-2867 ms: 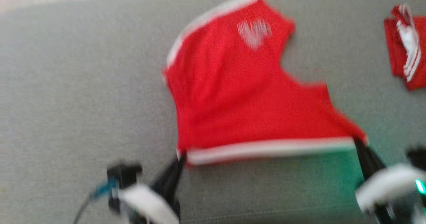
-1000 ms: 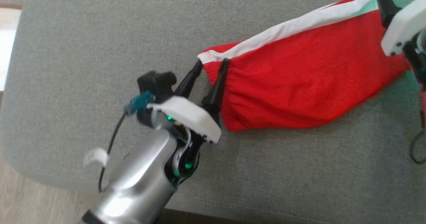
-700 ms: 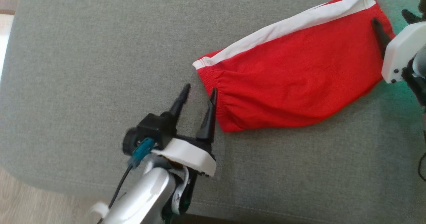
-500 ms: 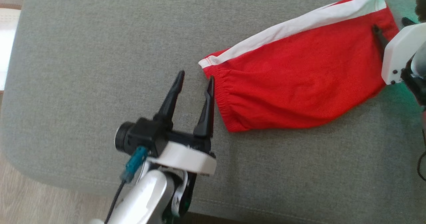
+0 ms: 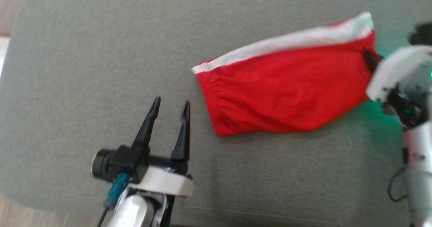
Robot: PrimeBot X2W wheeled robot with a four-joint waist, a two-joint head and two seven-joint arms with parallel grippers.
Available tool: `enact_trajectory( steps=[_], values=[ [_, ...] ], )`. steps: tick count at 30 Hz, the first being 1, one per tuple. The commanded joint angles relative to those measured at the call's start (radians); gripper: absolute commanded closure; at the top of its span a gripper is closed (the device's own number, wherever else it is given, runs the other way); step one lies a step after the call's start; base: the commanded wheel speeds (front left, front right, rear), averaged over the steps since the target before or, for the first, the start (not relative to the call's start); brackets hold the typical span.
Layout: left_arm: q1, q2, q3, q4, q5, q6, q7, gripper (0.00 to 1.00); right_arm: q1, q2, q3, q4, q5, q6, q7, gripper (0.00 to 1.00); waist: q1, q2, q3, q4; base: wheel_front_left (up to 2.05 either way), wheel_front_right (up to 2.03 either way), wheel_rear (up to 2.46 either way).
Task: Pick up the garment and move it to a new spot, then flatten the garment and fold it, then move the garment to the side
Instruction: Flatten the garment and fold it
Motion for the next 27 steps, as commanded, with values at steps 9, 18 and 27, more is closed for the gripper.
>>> enact_trajectory(
  steps=[9, 18, 27],
  values=[
    [0.067, -0.016, 0.101, -0.011, 0.03, -0.046, -0.005, 0.0, 0.021, -0.037, -0.306, 0.022, -0.072, 0.007, -0.042, 1.0, 0.0, 0.0, -0.099, -0.057, 0.0, 0.0, 0.0],
    [0.119, -0.028, 0.127, 0.014, 0.026, -0.063, -0.005, 0.0, 0.005, -0.004, -0.233, -0.146, -0.07, 0.007, 0.004, 1.0, 0.0, 0.0, -0.116, -0.022, 0.0, 0.0, 0.0],
    [0.109, -0.03, 0.119, 0.023, 0.001, -0.052, -0.005, 0.0, 0.127, 0.149, 0.053, -0.303, 0.002, 0.007, 0.024, 1.0, 0.0, 0.0, -0.116, 0.006, 0.0, 0.0, 0.0]
  ],
)
